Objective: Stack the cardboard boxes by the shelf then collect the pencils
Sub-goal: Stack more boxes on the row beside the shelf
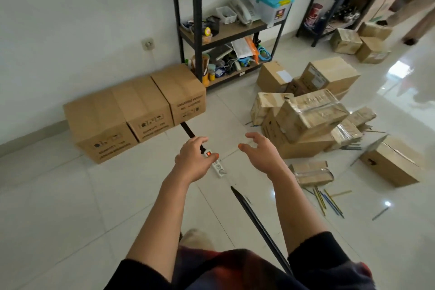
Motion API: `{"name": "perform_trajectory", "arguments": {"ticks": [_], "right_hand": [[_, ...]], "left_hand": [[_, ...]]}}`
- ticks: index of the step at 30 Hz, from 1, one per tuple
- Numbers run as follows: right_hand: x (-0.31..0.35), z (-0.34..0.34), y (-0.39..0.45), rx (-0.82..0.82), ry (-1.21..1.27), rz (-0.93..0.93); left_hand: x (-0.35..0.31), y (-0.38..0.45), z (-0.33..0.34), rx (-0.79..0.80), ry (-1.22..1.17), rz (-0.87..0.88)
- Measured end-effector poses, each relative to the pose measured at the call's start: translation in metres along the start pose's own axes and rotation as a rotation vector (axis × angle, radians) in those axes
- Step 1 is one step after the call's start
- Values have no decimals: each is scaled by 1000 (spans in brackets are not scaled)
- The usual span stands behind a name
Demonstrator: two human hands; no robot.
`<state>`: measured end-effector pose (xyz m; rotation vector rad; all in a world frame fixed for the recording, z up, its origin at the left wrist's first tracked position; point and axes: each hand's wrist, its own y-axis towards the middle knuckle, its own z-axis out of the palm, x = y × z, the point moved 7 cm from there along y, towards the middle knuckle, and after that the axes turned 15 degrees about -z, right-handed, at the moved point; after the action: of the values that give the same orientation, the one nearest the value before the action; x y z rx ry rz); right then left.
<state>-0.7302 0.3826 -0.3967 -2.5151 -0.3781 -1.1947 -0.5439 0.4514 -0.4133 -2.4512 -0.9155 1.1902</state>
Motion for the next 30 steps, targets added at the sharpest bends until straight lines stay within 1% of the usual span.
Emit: {"name": "perform_trajectory", "arguments": {"ticks": [7, 15, 21, 26, 30], "right_hand": [[-36, -35, 14, -26, 60, 37], [-70, -78, 73, -33, 49, 77], [-104, -116, 105, -104, 67, 144], [-129, -134, 115, -107, 106, 186], [-148, -161, 122, -101, 103, 196]], "left_hand": [[-44, 19, 29, 30, 47, 18], [-101, 81, 67, 107, 48, -2], [-156, 116, 102, 194, 97, 40], [-186, 128, 125, 226, 139, 46], [-209, 135, 144, 233, 168, 40]]}}
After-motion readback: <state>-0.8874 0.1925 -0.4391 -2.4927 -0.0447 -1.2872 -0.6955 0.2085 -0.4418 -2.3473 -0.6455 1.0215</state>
